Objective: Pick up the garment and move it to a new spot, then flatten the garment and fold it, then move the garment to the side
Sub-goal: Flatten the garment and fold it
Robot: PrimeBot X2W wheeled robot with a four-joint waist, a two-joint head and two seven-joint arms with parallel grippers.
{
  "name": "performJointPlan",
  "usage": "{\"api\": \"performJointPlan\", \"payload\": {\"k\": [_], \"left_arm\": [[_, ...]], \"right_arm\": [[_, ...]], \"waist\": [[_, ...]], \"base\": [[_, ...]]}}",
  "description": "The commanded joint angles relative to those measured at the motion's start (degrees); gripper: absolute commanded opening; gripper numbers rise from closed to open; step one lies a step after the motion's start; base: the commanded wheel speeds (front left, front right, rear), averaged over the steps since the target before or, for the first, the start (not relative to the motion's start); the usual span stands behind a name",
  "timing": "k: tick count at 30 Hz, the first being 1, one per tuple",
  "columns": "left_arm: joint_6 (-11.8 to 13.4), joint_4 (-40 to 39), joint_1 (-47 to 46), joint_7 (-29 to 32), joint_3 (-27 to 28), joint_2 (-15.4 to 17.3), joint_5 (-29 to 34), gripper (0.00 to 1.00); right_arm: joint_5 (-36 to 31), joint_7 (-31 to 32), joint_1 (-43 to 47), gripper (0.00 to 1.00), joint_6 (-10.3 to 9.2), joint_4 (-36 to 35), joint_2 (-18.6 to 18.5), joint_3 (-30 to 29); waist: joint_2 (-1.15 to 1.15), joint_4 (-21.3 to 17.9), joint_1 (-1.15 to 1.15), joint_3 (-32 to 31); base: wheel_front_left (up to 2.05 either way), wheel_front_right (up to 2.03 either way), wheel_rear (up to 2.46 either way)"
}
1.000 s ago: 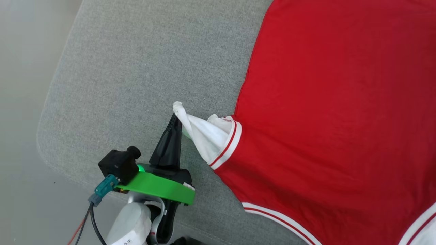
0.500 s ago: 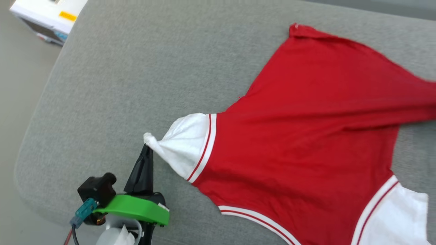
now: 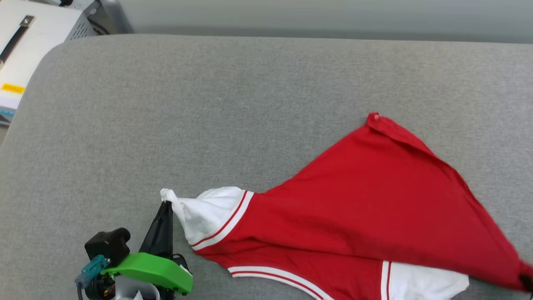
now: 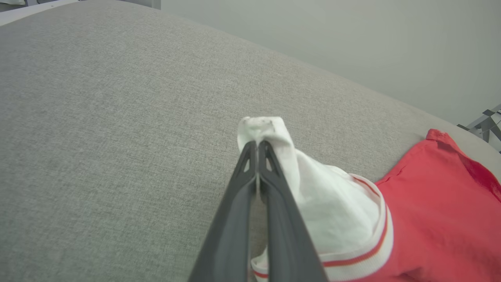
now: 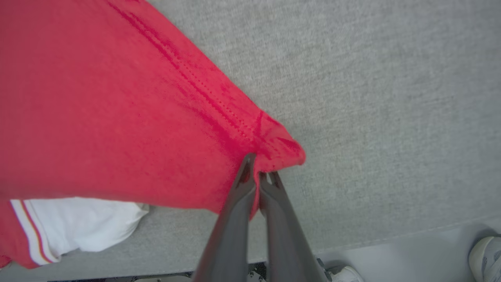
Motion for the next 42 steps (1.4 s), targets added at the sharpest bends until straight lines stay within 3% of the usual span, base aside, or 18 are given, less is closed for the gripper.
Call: {"api": "performJointPlan", "payload": {"k": [1,4,8,9,10,11,19,24,27,29,34,38,42], "left_arm": [[0.42,-0.28,0.92,0.28,-0.08,0.41,-0.29,0.0],[0.88,-0.66,1.33,1.07,-0.29,0.6,-0.23,0.0],[1.38,-1.38,1.62,2.06,-0.76,0.68,-0.15,0.0],[1.48,-1.53,1.7,2.23,-0.85,0.69,-0.13,0.0],[1.58,-1.69,1.78,2.39,-0.94,0.69,-0.12,0.0],[1.69,-1.88,1.89,2.57,-1.03,0.7,-0.12,0.0],[2.33,-3.72,2.08,3.48,-1.76,0.76,0.02,0.0],[2.6,-4.9,1.07,3.72,-2.5,0.42,0.17,0.0],[2.61,-5.49,0.17,3.53,-2.9,0.17,0.22,0.0],[2.51,-5.63,-0.52,3.27,-3.24,0.01,0.31,0.0],[1.89,-5.56,-2.84,2.33,-4.6,-0.83,0.2,0.0],[1.36,-5.29,-4.63,1.56,-5.63,-1.29,0.33,0.0],[0.72,-4.33,-6.38,0.45,-6.63,-1.77,0.27,0.0]], "right_arm": [[0.1,0.02,1.64,0.0,-0.04,-1.14,1.5,-0.41],[-0.33,0.41,6.37,0.0,-0.04,-3.47,5.97,-1.29],[0.34,-0.99,9.77,0.0,-0.04,-3.48,9.18,-1.11],[0.59,-1.81,10.01,0.86,-0.04,-3.12,9.48,-0.94],[0.9,-3.19,10.04,0.86,-0.04,-2.83,9.71,-0.85],[1.29,-5.22,9.93,1.0,-0.04,-2.55,9.92,-0.74],[-0.75,-27.61,4.99,1.0,-0.04,-2.35,10.28,0.52],[-2.99,-39.22,-0.85,1.0,-0.04,-1.93,7.01,4.63],[-3.51,-41.5,-4.78,1.0,-0.04,-0.1,4.47,7.86],[-3.53,-41.11,-7.99,1.0,-0.04,1.44,2.2,10.34],[2.55,-27.68,-18.1,1.0,-0.04,6.4,-6.19,20.87],[6.04,-15.52,-24.67,1.0,-0.04,7.52,-12.13,25.9],[7.88,-6.69,-30.39,1.0,-0.04,8.51,-15.96,31.06]], "waist": [[-0.01,-1.8,0.0,-1.91],[-0.01,-2.16,0.0,-2.52],[-0.01,-2.12,0.0,-2.98],[-0.01,-2.09,0.0,-3.1],[-0.01,-2.02,0.0,-3.19],[-0.01,-1.93,0.0,-3.32],[-0.01,-1.17,0.0,-2.9],[-0.01,-0.28,0.0,-1.46],[-0.01,0.36,0.0,-0.04],[-0.01,0.86,0.0,0.9],[-0.01,2.73,0.0,3.53],[-0.01,4.44,0.0,5.22],[-0.01,6.22,0.0,6.73]], "base": [[0.0,0.0,0.0],[0.0,0.0,0.0],[0.0,0.0,0.0],[0.0,0.0,0.0],[0.0,0.0,0.0],[0.0,0.0,0.0],[0.0,0.0,0.0],[0.0,0.0,0.0],[0.0,0.0,0.0],[0.0,0.0,0.0],[0.0,0.0,0.0],[0.0,0.0,0.0],[0.0,0.0,0.0]]}}
